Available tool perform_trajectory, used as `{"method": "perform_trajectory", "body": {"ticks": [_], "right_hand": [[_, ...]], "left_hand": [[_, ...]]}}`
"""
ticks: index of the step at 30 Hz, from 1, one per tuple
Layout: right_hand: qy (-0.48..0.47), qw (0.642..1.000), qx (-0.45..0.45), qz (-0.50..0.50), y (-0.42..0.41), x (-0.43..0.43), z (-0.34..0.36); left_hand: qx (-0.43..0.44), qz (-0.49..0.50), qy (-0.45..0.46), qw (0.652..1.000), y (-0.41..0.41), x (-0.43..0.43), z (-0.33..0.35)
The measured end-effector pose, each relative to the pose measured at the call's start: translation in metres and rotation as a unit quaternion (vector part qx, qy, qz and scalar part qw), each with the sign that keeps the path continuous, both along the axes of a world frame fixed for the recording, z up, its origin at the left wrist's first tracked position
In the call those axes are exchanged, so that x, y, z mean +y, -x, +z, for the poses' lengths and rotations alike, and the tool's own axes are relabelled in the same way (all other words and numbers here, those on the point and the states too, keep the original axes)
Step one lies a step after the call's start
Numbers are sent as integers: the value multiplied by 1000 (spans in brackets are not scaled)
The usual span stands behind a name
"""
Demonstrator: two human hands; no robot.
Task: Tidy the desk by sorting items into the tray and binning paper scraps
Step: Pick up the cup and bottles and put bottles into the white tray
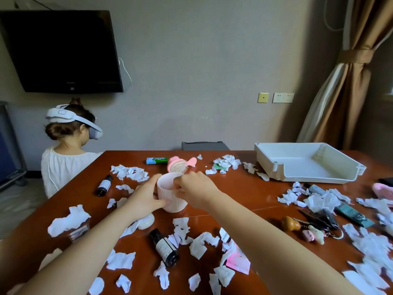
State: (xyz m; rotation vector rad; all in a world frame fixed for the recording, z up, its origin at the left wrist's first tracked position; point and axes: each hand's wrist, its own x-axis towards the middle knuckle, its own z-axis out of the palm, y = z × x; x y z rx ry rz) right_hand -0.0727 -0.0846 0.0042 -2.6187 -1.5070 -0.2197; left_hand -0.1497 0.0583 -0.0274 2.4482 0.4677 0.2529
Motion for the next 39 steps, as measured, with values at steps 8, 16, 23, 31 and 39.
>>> {"method": "perform_trajectory", "body": {"ticks": [8,16,23,31,39], "right_hand": [[-142,978,152,-28,-20,-20,-9],[-182,957,197,-107,-43,-30,-21],[-238,934,234,-129,-48,-35,-20],[-223,915,301,-147,-52,-36,-10],[-211,921,296,-139,-46,-23,-6]], "left_hand": [[27,13,-85,996,-3,-6,12],[74,-26,-200,977,-16,-17,40],[64,-29,-277,958,-20,-36,41],[68,-117,-117,984,-36,-40,36],[89,-83,-180,976,-36,-39,36]]}}
